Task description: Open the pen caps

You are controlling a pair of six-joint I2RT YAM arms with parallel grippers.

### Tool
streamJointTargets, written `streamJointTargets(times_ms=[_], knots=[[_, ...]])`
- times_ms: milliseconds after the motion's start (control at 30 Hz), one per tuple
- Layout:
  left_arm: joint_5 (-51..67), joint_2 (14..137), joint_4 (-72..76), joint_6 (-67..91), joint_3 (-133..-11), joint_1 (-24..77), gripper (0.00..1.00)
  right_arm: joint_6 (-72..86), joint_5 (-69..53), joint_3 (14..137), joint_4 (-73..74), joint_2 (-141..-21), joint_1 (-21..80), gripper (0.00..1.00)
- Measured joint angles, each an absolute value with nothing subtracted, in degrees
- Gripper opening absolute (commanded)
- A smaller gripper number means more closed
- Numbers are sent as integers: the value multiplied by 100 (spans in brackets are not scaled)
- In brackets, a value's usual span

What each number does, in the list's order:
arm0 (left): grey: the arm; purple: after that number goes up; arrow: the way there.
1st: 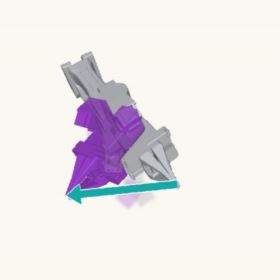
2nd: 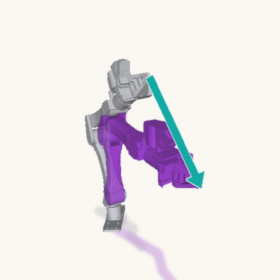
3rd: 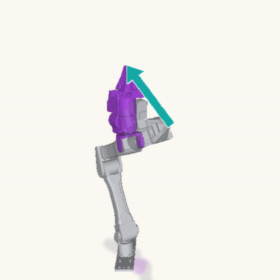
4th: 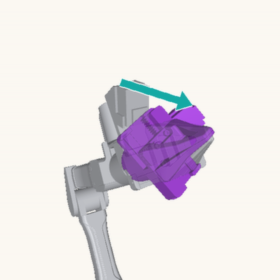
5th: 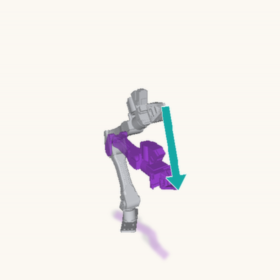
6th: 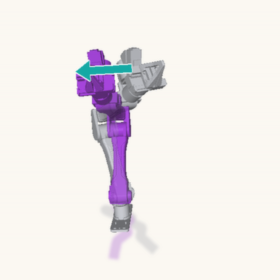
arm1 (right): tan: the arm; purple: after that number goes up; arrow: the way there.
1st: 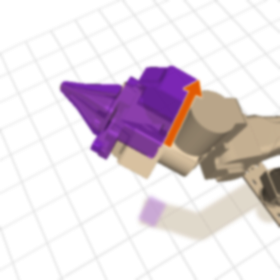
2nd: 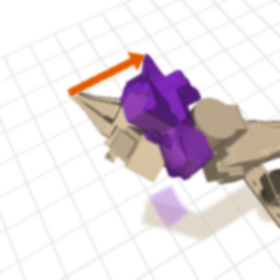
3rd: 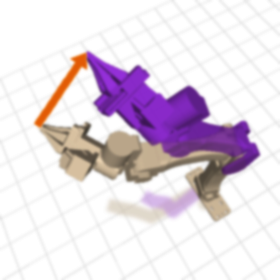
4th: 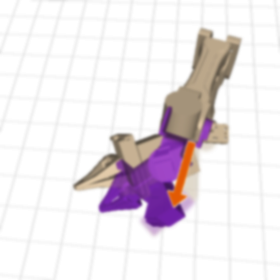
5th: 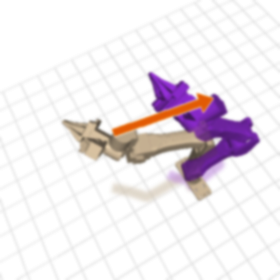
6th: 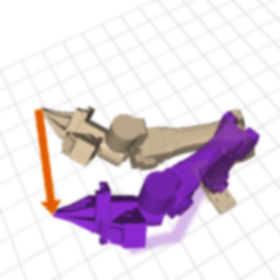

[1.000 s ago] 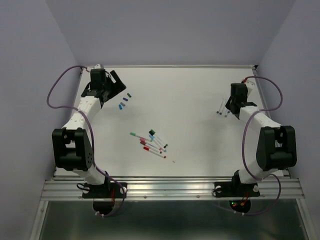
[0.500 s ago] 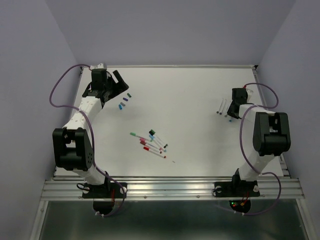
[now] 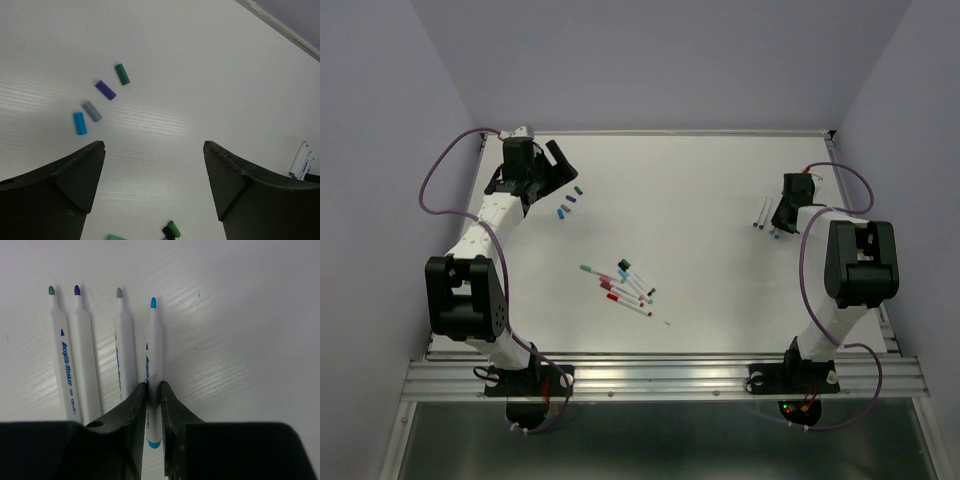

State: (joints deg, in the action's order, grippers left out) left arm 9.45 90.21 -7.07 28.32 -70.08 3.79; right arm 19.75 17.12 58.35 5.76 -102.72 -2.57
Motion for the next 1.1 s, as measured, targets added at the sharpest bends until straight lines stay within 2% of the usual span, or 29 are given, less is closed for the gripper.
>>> streamJointTargets(times_ms=[67,200,333,367,500,767,1100], knots=[[945,9021,-707,2832,-7008,379,91,1970,1715,5835,576,-10272,-257,29],[945,9021,-709,2834,-7008,379,92,2034,1787,5835,578,-10254,-257,48],[945,9021,-709,2834,-7008,379,92,2082,1898,5835,615,-10007,-257,77],[947,9021,-707,2836,-7008,381,92,2080,1918,5835,626,-9924,-257,100],[947,9021,-709,2834,-7008,408,92,2071,1848,5795,696,-9472,-257,100],[969,9021,-707,2836,-7008,456,92,1907,947,5614,729,-8370,38,100],[895,8901,-622,2897,-6681,456,93,958,106,6010,869,-8938,3304,100]])
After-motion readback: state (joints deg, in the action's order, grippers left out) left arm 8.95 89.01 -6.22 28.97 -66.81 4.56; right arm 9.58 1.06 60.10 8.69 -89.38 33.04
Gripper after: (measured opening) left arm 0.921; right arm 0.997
